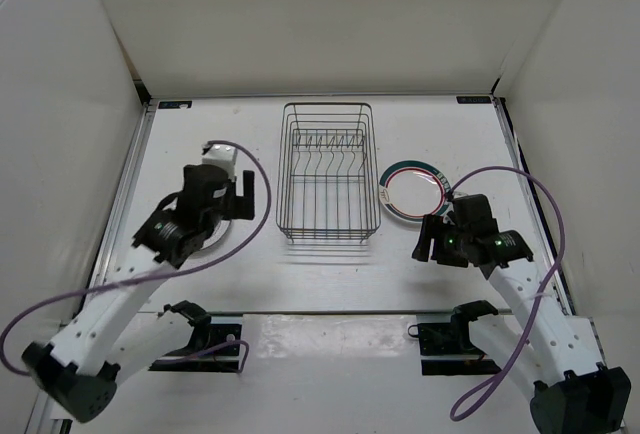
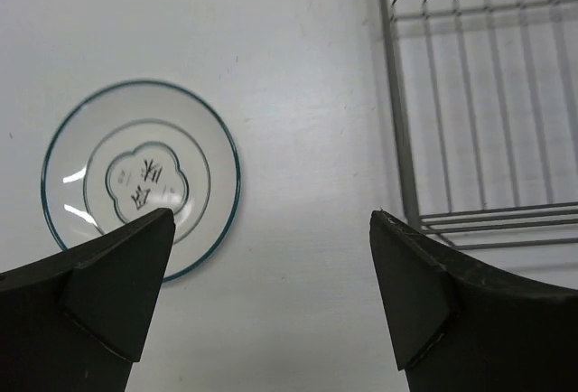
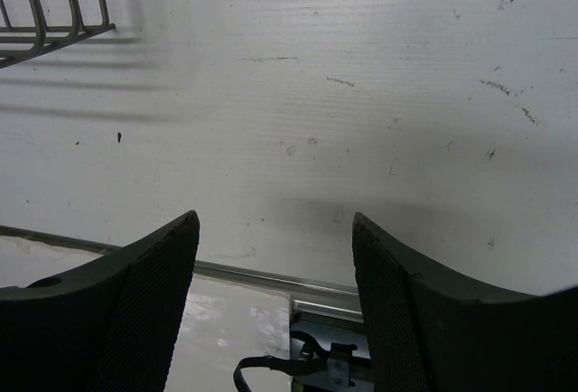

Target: Unload the plates from the dish rack

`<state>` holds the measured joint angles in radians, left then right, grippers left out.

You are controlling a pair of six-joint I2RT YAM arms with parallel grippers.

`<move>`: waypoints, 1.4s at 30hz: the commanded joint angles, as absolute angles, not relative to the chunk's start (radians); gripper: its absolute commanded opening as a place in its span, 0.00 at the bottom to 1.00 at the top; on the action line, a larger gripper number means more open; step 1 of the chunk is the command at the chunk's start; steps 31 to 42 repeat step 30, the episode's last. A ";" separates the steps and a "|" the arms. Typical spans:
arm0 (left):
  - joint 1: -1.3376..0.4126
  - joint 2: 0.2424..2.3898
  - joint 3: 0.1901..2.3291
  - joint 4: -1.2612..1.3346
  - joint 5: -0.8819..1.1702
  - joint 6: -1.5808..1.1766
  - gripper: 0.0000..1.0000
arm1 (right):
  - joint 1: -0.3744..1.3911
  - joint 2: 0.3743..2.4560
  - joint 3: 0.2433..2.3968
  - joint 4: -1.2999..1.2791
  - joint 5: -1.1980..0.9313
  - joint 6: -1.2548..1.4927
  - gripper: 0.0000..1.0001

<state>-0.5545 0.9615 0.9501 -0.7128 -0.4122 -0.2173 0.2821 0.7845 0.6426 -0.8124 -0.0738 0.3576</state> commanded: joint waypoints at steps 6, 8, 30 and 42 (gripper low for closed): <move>-0.554 0.658 0.758 -0.847 -0.400 -0.207 1.00 | 0.281 0.795 0.650 -0.805 -0.066 0.337 0.72; -0.554 0.539 0.600 -0.786 -0.399 -0.178 1.00 | 0.279 0.793 0.649 -0.805 -0.063 0.339 0.72; -0.554 0.288 0.318 -0.514 -0.440 -0.009 1.00 | 0.279 0.796 0.667 -0.834 0.078 0.379 0.70; -0.554 0.288 0.318 -0.514 -0.440 -0.009 1.00 | 0.279 0.796 0.667 -0.834 0.078 0.379 0.70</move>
